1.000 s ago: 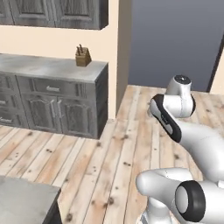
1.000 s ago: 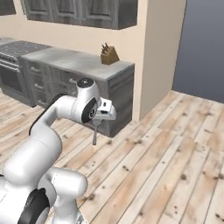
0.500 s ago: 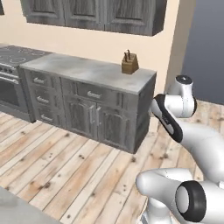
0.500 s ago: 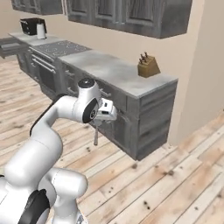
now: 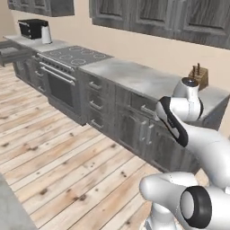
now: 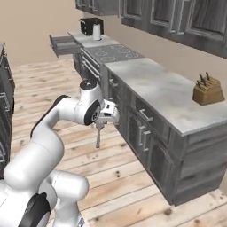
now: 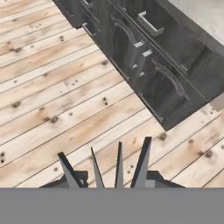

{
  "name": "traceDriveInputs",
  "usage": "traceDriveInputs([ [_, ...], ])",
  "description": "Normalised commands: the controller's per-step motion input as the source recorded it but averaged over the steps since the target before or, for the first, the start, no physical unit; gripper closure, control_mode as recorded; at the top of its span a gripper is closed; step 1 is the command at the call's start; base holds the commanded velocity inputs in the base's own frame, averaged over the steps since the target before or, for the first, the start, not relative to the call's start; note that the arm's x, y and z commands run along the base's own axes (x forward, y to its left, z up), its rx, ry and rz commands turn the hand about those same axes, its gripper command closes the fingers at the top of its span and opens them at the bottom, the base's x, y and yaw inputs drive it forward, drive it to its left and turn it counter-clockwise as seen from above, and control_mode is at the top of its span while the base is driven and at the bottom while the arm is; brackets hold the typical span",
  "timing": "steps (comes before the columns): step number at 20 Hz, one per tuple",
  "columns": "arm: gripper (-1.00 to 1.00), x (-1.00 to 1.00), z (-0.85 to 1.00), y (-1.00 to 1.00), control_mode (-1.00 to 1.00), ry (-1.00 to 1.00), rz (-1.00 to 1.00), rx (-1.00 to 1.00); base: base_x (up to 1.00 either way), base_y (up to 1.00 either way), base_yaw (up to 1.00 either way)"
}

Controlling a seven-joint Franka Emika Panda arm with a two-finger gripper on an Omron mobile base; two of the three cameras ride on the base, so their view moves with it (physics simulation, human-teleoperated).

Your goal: Pick up the metallic utensils from the counter and place them in the open drawer. Make sure not to pick up any wooden utensils.

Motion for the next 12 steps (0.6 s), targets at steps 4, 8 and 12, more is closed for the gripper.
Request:
traceDriveInputs([
  [4, 1.0, 0.0, 0.0, 0.0, 1.0, 0.0, 0.0, 0.0, 1.0, 0.0, 0.56],
  [8, 1.0, 0.0, 0.0, 0.0, 1.0, 0.0, 0.0, 0.0, 1.0, 0.0, 0.52],
  [12, 1.0, 0.0, 0.0, 0.0, 1.0, 0.0, 0.0, 0.0, 1.0, 0.0, 0.43],
])
